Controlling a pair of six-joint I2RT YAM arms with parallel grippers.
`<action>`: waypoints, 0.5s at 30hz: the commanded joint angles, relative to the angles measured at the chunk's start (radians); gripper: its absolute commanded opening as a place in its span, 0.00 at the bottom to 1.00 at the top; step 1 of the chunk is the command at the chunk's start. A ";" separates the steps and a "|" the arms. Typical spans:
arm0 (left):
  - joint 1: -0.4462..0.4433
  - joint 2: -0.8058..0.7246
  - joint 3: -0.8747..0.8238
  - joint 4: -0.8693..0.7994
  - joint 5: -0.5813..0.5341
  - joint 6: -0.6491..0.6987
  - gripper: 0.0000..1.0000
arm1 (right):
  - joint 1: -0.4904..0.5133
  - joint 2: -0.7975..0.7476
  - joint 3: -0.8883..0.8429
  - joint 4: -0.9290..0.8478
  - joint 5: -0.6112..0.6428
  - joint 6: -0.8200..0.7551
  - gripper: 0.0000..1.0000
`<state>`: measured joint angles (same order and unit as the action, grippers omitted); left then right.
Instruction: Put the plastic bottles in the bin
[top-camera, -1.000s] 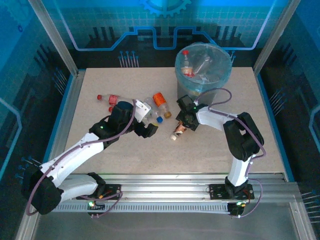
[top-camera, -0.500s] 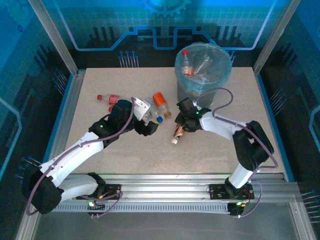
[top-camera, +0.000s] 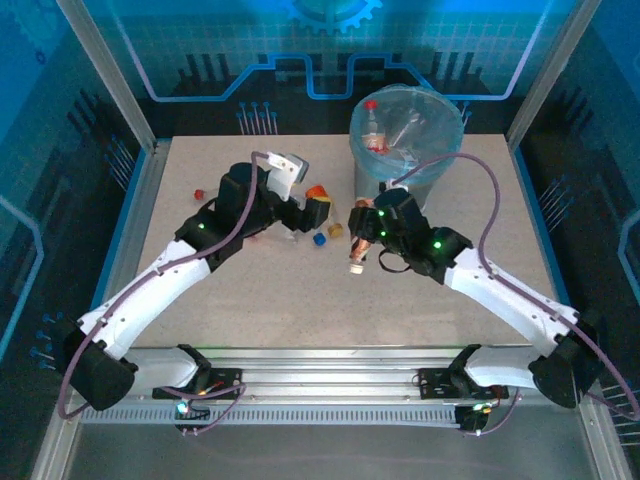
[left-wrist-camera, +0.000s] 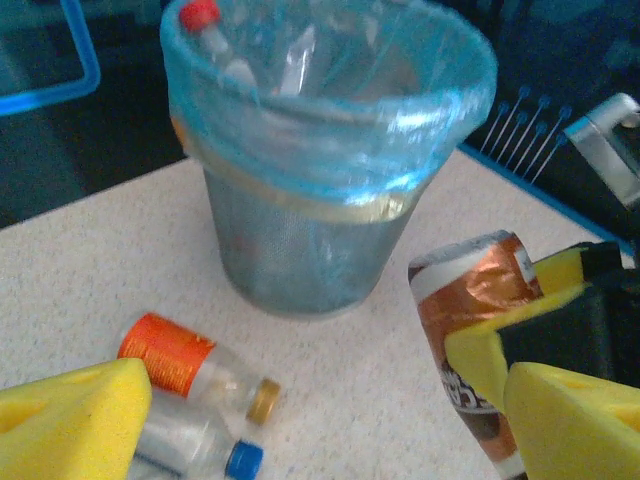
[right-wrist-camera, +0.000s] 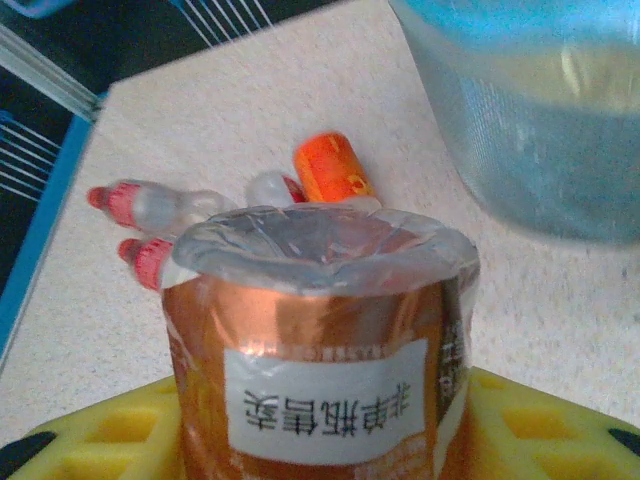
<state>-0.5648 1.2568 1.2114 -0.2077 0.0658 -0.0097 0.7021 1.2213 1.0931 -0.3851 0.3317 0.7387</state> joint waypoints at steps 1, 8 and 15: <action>0.006 0.030 0.066 0.080 0.036 -0.058 0.92 | 0.007 -0.040 0.060 0.053 -0.031 -0.164 0.51; 0.005 0.087 0.156 0.196 0.026 -0.094 0.91 | -0.008 -0.042 0.166 0.062 -0.131 -0.287 0.50; 0.007 0.219 0.344 0.203 -0.025 -0.120 0.91 | -0.055 -0.007 0.318 0.076 -0.138 -0.391 0.49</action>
<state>-0.5648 1.4353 1.4792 -0.0460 0.0685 -0.1047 0.6697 1.2026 1.3453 -0.3542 0.2043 0.4278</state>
